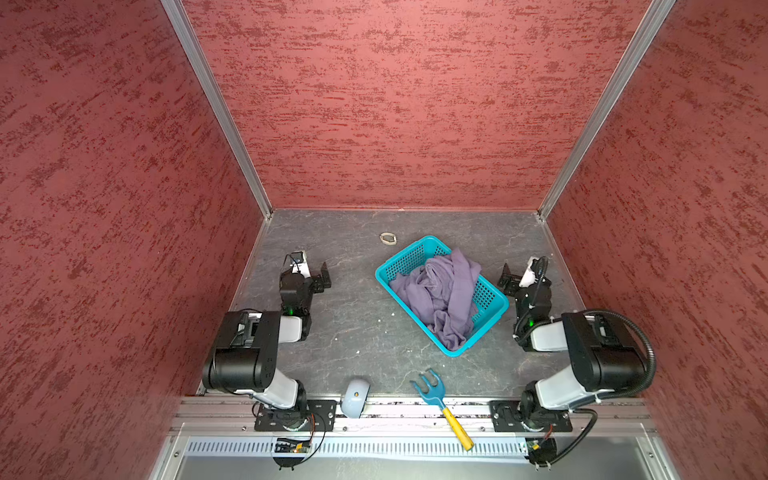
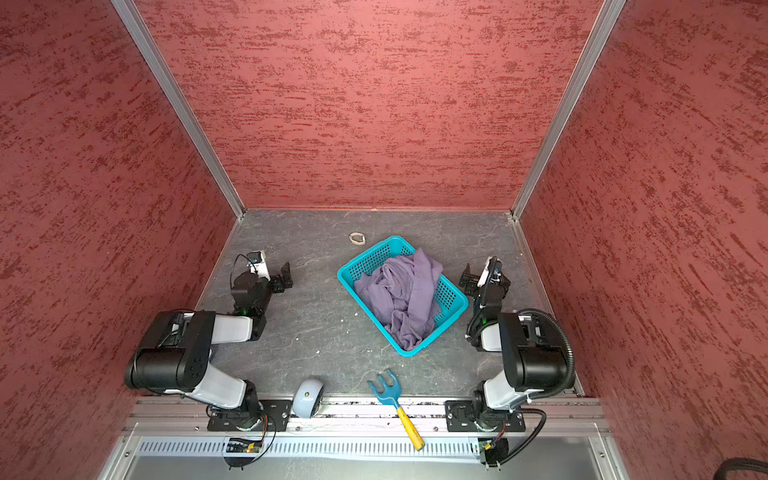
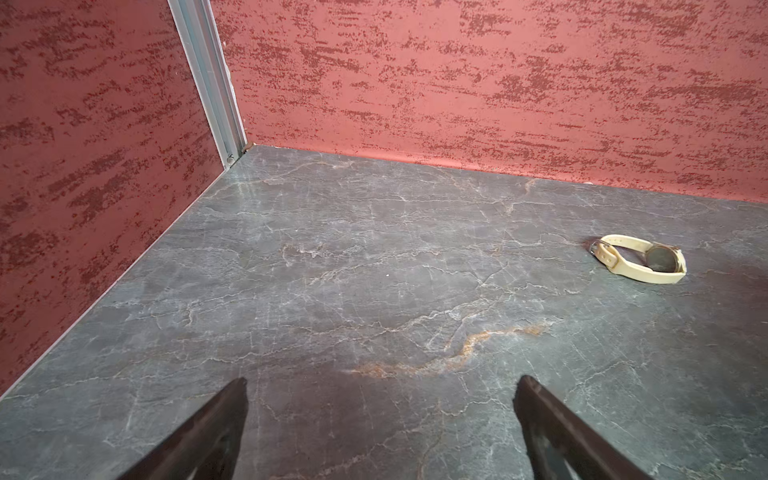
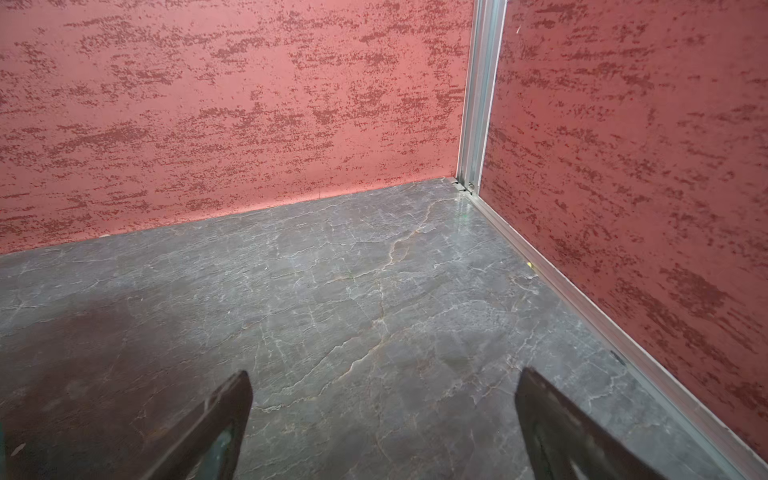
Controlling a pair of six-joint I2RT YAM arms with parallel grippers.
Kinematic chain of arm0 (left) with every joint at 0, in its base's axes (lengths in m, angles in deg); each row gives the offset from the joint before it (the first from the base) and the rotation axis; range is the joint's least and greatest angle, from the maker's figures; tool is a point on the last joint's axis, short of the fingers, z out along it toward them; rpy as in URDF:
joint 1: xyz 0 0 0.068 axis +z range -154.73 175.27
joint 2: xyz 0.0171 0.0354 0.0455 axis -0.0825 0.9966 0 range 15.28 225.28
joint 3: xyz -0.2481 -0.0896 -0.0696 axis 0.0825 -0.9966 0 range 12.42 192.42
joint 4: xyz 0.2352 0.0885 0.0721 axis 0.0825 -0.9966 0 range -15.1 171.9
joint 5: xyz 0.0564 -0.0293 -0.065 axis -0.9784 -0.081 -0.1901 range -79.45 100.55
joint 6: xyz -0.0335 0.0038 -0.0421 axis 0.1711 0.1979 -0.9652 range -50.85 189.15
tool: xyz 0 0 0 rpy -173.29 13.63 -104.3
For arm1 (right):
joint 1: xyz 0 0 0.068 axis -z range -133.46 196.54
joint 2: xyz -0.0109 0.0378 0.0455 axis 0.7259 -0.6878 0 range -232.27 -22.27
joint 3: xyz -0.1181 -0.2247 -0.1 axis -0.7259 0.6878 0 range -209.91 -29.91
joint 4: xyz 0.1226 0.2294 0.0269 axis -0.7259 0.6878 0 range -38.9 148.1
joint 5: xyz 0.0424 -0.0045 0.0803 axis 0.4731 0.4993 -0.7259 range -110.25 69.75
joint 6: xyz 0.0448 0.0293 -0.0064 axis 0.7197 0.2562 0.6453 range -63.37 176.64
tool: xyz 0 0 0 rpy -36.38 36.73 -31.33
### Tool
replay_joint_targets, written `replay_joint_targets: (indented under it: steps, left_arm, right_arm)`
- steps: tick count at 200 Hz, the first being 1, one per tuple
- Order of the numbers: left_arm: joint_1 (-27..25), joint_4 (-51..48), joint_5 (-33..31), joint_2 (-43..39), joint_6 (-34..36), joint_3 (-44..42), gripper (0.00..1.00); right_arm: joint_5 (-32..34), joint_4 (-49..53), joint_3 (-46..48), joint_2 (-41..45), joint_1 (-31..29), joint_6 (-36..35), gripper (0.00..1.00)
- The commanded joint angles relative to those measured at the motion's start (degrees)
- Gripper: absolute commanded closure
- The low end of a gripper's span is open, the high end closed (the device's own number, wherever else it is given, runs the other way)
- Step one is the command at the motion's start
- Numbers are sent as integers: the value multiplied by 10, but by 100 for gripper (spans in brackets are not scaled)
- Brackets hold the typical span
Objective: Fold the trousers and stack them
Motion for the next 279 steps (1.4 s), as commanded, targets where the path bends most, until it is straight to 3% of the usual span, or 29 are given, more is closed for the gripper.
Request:
replay_joint_targets:
  steps: [1, 97, 120, 219, 234, 252, 263, 279]
  left_arm:
    - [-1, 12, -4, -1, -3, -5, 1]
    - [1, 11, 2, -1, -4, -5, 1]
    - [13, 11, 27, -4, -9, -6, 1]
    - [7, 11, 18, -3, -6, -4, 1]
    - [-9, -5, -20, -13, 0, 2, 0]
    - [-32, -34, -98, -48, 4, 5, 1]
    - [-56, -100, -171, -79, 8, 30, 1]
    - [-79, -175, -211, -111, 16, 73, 1]
  right_arm:
    - [0, -19, 3, 1, -2, -3, 1]
    - [0, -18, 3, 2, -1, -3, 1]
    - [0, -18, 4, 2, -1, -3, 1]
    - [0, -18, 4, 4, -1, -4, 1]
    - [5, -18, 5, 9, -2, -3, 1]
    - [22, 59, -7, 79, -3, 4, 1]
    - [44, 188, -45, 132, -3, 36, 1]
    - [66, 368, -117, 169, -3, 85, 1]
